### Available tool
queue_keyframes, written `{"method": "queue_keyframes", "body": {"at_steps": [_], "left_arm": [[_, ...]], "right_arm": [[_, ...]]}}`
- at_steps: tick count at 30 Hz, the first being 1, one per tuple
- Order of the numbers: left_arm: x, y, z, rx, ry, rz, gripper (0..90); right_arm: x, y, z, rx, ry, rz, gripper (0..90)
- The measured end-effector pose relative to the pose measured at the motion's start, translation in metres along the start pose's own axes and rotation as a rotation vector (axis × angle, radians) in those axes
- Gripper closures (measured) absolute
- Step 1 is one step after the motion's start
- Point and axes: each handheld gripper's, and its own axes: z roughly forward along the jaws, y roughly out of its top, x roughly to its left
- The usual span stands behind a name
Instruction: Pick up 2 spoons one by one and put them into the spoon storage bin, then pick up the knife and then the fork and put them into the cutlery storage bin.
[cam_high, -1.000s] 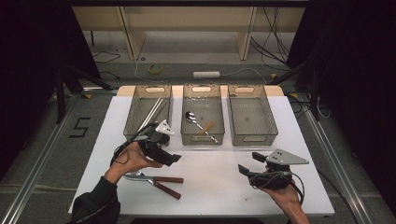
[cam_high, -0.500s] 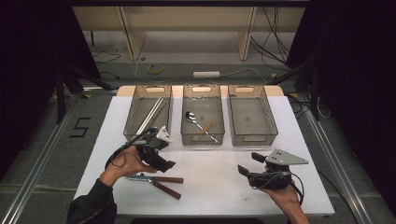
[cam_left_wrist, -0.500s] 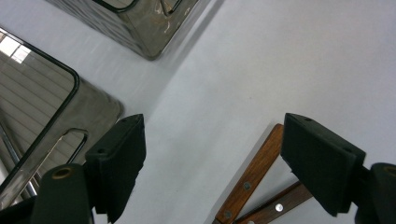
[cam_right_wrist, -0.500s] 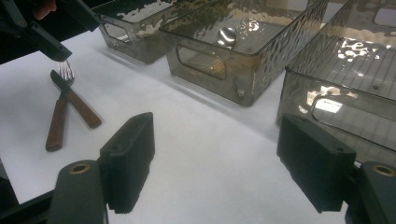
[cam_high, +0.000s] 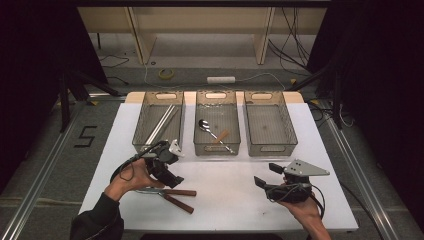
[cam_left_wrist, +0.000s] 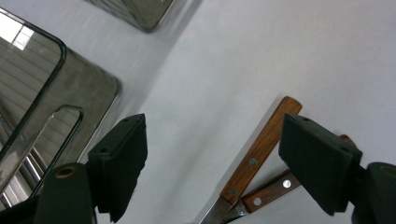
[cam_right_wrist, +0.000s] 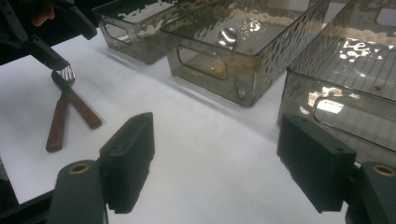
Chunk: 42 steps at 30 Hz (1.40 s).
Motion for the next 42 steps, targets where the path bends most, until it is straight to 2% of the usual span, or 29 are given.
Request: {"method": "queue_keyframes", "body": {"at_steps": [5, 12, 18, 25, 36, 42], "left_arm": [[0.001, -0.004, 0.004, 0.026, -0.011, 0.008, 23.1], [0.003, -0.009, 0.007, 0.071, 0.001, 0.011, 24.2], [0.003, -0.011, 0.009, 0.080, 0.001, 0.010, 26.4], [0.004, -0.015, 0.015, 0.116, 0.000, 0.021, 30.1], [0.003, -0.016, 0.014, 0.118, -0.017, 0.038, 38.9], [-0.002, -0.016, 0.014, 0.121, -0.024, 0.063, 44.7]], "right_arm": [[-0.001, 0.001, 0.001, 0.002, -0.001, 0.007, 28.2], [0.001, 0.001, 0.003, 0.006, 0.003, -0.001, 28.2], [0.001, 0.001, 0.003, 0.004, 0.005, -0.001, 28.1], [0.001, 0.002, 0.002, 0.004, 0.004, -0.005, 28.2], [-0.001, 0.002, 0.003, 0.005, 0.008, -0.003, 28.2], [0.002, 0.002, 0.002, 0.008, 0.012, -0.016, 28.2]]}}
